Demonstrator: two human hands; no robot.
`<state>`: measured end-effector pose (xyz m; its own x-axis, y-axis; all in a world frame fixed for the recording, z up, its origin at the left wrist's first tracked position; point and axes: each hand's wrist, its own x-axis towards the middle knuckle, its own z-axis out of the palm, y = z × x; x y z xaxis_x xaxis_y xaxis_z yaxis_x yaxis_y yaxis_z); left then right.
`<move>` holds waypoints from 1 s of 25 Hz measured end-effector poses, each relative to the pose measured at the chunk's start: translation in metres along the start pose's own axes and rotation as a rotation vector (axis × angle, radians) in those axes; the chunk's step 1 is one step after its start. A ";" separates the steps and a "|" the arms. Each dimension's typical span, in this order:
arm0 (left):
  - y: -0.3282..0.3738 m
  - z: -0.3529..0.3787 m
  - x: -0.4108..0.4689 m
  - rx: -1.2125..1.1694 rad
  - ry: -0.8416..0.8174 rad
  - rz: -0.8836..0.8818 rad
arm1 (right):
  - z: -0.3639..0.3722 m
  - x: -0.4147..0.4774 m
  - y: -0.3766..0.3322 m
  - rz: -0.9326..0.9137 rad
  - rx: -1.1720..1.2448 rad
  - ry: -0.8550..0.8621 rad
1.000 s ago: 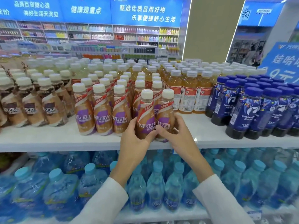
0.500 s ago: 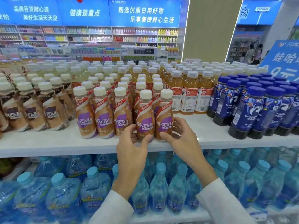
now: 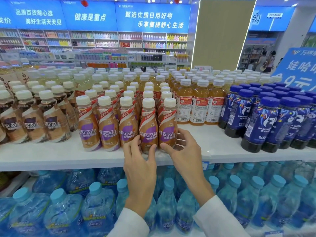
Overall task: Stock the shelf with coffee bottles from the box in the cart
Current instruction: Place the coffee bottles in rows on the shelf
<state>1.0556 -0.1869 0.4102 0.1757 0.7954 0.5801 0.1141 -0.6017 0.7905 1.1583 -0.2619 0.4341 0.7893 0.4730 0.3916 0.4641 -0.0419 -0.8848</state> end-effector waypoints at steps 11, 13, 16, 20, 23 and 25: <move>-0.001 0.009 0.003 -0.012 0.025 -0.019 | 0.006 0.003 0.004 -0.005 -0.041 0.033; -0.003 0.010 0.003 -0.012 0.025 -0.010 | 0.006 0.004 0.005 -0.001 -0.049 0.036; -0.005 0.009 0.004 -0.001 0.013 -0.007 | 0.009 0.003 0.006 -0.008 -0.068 0.053; -0.005 0.007 0.006 0.004 0.007 0.001 | 0.011 0.001 0.007 -0.020 -0.082 0.063; -0.005 0.006 0.006 0.010 0.000 0.013 | 0.010 0.000 0.006 -0.015 -0.086 0.058; -0.005 0.005 0.006 0.017 -0.007 0.010 | 0.010 -0.001 0.005 -0.016 -0.097 0.053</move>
<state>1.0611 -0.1793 0.4085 0.1837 0.7890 0.5863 0.1285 -0.6106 0.7814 1.1561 -0.2535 0.4268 0.8002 0.4274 0.4207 0.5116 -0.1204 -0.8507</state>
